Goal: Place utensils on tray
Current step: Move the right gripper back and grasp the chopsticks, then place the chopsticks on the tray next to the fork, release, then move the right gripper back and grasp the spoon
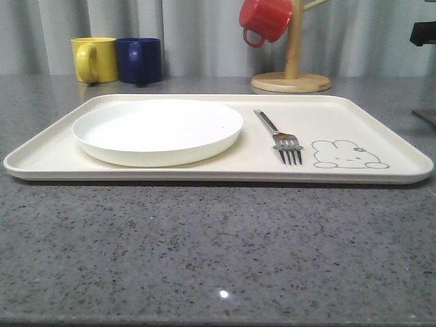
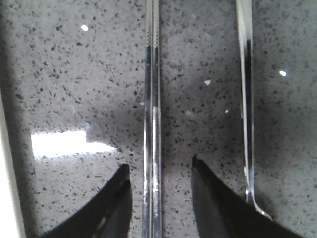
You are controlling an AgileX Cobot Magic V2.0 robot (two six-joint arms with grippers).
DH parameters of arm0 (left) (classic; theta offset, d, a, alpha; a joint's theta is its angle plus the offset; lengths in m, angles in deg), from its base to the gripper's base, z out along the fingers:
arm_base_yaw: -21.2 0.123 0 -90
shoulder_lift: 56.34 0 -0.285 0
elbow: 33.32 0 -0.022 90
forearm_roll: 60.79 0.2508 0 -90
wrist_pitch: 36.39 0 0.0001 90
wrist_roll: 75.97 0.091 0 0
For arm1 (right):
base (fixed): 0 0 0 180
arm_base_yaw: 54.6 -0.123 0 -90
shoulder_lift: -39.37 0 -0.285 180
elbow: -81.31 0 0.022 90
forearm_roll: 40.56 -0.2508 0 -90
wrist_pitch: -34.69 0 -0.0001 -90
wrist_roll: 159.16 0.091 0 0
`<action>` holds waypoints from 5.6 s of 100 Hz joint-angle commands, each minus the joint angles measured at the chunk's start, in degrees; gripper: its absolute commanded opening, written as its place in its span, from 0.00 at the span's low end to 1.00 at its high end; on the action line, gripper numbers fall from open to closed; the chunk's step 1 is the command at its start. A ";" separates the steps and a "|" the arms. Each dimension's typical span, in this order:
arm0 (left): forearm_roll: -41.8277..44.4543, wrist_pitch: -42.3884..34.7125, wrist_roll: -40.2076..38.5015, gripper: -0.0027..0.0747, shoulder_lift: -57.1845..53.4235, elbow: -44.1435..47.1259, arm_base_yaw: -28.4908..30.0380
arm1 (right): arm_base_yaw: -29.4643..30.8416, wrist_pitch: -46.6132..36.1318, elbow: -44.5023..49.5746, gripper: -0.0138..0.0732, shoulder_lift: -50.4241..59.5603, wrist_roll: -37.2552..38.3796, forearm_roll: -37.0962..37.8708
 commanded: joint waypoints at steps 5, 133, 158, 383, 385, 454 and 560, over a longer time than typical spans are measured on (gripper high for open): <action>-0.24 -4.37 0.01 0.01 0.18 -1.49 -0.54 | 0.39 -2.18 -1.14 0.52 1.56 -0.68 0.22; -0.24 -4.37 0.01 0.01 0.18 -1.49 -0.54 | -4.74 -2.24 -1.26 0.08 7.25 6.00 -6.54; -0.24 -4.37 0.01 0.01 0.18 -1.49 -0.54 | -14.52 -6.63 -1.26 0.08 7.54 11.60 -6.77; -0.24 -4.05 0.01 0.01 0.18 -1.49 -0.54 | 11.06 0.22 -2.88 0.52 5.26 -10.38 -5.04; -0.24 -4.05 0.01 0.01 0.18 -1.49 -0.54 | 11.06 0.15 -2.88 0.52 4.96 -10.80 -4.96; -0.24 -4.05 0.01 0.01 0.18 -1.49 -0.54 | 11.06 -1.76 -2.88 0.52 -2.24 -12.24 -4.67; -0.24 -4.05 0.01 0.01 0.18 -1.49 -0.54 | 10.95 1.04 -3.33 0.08 -2.83 -8.13 -4.77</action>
